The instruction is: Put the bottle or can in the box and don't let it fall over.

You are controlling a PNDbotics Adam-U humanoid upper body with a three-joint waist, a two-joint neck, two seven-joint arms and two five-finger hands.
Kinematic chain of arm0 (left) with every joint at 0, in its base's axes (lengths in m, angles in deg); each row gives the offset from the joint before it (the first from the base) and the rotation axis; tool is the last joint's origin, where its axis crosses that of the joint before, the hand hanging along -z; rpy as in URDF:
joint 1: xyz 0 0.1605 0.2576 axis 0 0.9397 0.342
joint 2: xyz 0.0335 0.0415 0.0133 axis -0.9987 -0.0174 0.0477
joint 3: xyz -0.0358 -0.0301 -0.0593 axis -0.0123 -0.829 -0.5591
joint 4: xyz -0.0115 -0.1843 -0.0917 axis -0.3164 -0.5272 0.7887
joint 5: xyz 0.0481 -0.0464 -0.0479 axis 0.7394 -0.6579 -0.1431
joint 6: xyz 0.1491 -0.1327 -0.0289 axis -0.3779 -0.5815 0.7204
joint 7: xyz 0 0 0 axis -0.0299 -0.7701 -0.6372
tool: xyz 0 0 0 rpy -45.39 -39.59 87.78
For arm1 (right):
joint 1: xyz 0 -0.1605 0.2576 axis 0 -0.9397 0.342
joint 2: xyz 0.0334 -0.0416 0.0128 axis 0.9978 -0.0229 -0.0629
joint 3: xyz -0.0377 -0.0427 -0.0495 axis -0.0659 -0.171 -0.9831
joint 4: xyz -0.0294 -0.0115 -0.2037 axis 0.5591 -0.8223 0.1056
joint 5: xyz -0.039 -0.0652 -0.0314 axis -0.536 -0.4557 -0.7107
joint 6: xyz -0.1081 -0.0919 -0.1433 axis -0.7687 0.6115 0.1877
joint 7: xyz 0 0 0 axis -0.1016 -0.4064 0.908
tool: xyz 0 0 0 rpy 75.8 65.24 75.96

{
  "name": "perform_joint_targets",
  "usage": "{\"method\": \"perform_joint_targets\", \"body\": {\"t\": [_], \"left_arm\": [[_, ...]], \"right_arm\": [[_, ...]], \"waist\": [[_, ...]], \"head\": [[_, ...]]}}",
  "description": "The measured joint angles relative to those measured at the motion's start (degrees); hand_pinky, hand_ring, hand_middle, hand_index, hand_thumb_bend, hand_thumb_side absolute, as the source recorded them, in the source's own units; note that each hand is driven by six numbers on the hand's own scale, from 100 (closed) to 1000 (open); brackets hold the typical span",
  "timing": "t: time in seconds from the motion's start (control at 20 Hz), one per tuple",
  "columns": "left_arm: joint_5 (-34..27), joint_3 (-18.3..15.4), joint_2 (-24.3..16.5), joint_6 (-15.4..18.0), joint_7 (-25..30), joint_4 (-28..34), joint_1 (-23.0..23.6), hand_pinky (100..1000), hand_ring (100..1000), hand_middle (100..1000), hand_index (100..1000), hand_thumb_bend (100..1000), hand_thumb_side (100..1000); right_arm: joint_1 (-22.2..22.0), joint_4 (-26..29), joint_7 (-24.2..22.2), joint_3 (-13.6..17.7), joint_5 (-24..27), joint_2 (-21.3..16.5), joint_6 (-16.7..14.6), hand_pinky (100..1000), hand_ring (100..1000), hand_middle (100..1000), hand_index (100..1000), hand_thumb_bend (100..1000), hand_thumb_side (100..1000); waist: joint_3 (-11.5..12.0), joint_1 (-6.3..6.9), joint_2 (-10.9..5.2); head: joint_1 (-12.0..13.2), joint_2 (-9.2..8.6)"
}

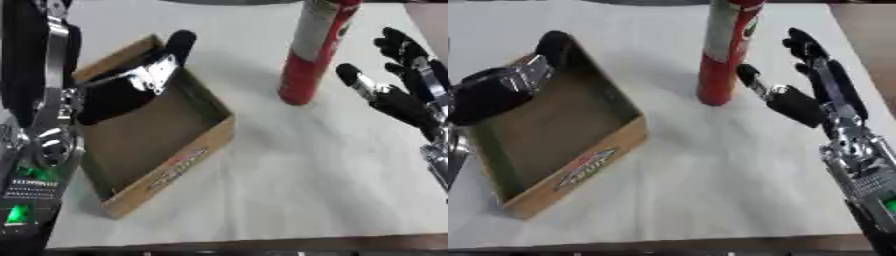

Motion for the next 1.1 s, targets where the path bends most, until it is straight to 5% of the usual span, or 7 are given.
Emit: {"method": "perform_joint_targets", "body": {"t": [0.5, 0.65, 1.1], "left_arm": [[0.25, -0.51, 0.00, -0.65, -0.42, 0.00, -0.56, 625, 547, 571, 796, 500, 543], [0.56, -0.72, -0.01, -1.01, -0.54, 0.00, -0.58, 625, 550, 579, 805, 499, 540], [0.59, -1.05, -0.01, -2.30, -1.24, 0.00, -0.58, 626, 549, 579, 805, 500, 539]], "right_arm": [[1.61, 0.00, -0.05, 0.01, 0.55, 0.00, 1.23, 963, 990, 915, 1000, 588, 654], [2.24, 0.00, -0.39, 0.01, 0.50, 0.00, 1.85, 964, 991, 916, 1000, 625, 583], [3.87, 0.00, -3.28, -0.01, 0.08, -0.34, 3.41, 966, 993, 918, 1000, 629, 578]], "waist": [[0.31, -0.03, 0.76], [0.32, -0.04, 0.86], [0.46, -0.12, 1.37]], "head": [[-0.15, -1.19], [-0.14, -1.69], [-0.11, -2.41]]}}
